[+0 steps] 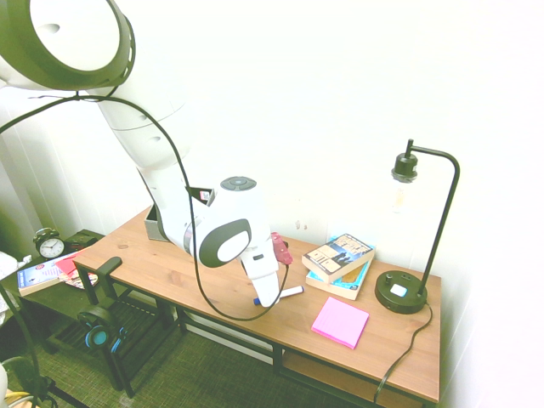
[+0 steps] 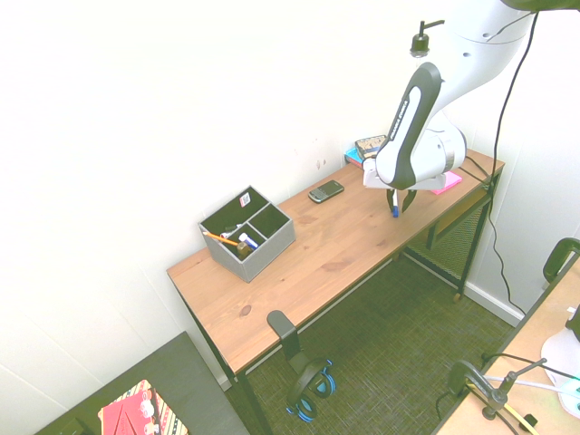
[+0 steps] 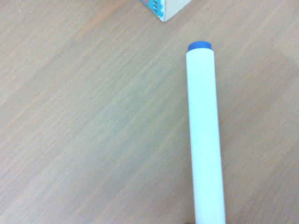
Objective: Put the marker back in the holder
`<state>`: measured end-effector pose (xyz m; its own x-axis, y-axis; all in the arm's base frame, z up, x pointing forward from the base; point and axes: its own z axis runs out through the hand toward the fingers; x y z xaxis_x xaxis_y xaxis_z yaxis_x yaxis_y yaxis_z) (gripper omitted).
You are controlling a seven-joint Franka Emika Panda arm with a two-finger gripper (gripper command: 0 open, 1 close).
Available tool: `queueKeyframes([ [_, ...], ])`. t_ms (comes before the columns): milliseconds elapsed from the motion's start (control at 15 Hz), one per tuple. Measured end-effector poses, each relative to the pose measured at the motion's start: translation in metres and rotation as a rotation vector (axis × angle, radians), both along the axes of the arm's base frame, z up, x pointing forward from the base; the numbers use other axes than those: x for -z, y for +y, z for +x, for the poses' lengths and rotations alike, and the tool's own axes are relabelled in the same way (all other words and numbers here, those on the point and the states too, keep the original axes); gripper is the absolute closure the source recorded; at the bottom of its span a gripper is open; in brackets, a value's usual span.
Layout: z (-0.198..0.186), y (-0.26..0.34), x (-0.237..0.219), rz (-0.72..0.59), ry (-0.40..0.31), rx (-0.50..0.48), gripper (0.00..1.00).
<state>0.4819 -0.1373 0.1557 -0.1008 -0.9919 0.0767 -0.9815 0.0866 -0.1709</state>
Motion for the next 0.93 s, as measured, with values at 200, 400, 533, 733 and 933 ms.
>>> queueKeyframes([
  [200, 0.001, 0.0, 0.0, 0.005, -0.004, 0.0, 1.0],
  [400, 0.002, 0.001, 0.0, 0.009, -0.006, -0.002, 1.0],
  [533, 0.007, 0.003, -0.007, 0.012, -0.023, -0.013, 1.0],
  [733, 0.029, 0.035, -0.078, 0.122, -0.099, -0.053, 1.0],
  [933, 0.039, 0.084, -0.173, 0.34, -0.131, -0.09, 1.0],
])
